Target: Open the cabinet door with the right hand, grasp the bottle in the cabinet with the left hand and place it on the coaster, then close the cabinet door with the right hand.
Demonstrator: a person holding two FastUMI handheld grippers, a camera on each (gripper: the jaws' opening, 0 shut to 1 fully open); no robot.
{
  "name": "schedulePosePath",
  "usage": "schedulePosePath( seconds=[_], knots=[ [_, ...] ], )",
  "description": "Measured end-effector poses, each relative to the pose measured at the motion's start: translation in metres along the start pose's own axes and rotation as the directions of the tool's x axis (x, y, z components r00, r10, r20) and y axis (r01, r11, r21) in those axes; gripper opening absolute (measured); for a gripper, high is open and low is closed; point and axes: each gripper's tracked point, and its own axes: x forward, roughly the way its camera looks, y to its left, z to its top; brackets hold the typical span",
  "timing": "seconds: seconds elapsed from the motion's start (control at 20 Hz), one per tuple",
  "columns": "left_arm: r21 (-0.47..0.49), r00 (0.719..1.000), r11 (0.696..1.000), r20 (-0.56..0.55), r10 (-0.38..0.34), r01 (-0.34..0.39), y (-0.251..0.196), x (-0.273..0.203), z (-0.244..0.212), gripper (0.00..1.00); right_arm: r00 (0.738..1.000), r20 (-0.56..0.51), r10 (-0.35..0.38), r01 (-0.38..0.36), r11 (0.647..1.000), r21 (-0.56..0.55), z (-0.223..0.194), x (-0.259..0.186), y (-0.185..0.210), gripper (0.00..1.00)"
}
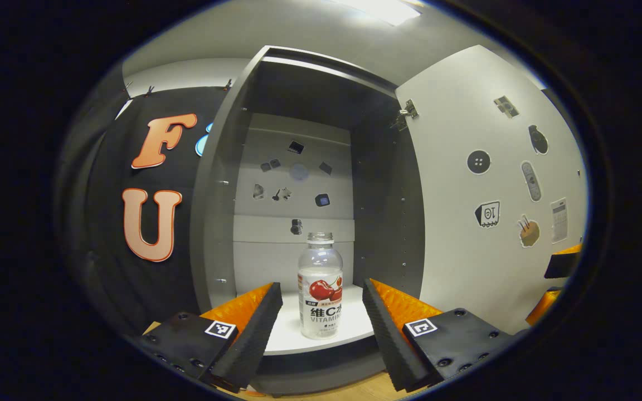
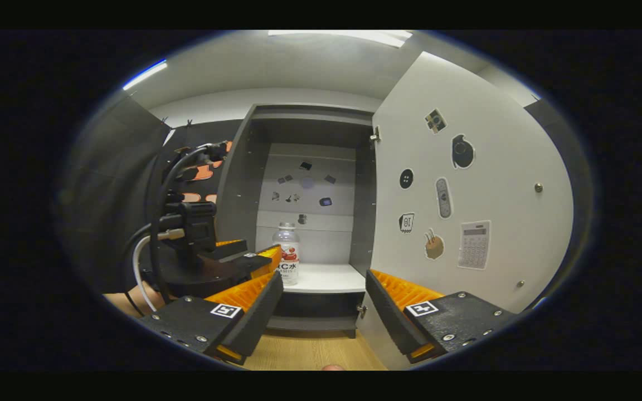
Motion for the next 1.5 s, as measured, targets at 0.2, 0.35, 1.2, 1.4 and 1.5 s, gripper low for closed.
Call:
schedulePosePath(
  seconds=[0.2,0.35,1.2,1.4,1.5],
  knots=[
    [-0.004,1.000,1.000,0.018,-0.023,0.023,-0.005,0.037,-0.009,0.94,0.999,-0.023,-0.048,0.048,0.999,-0.006,-0.006,0.019,-0.011,0.89],
    [-0.007,1.000,1.000,0.013,-0.024,0.024,-0.005,0.061,-0.020,0.94,0.997,-0.046,-0.066,0.068,0.997,0.026,-0.018,0.031,-0.017,0.92],
    [0.022,0.998,0.999,-0.048,0.034,-0.033,0.014,0.103,-0.057,0.86,0.993,-0.111,-0.038,0.043,0.998,0.042,-0.038,0.052,-0.023,0.93],
    [0.029,0.998,0.999,-0.043,0.037,-0.036,0.013,0.098,-0.055,0.82,0.994,-0.106,-0.037,0.043,0.997,0.057,-0.035,0.045,-0.028,0.93],
    [0.021,0.999,0.999,-0.029,0.035,-0.035,0.011,0.090,-0.051,0.83,0.994,-0.100,-0.036,0.042,0.997,0.057,-0.033,0.040,-0.030,0.93]
  ],
)
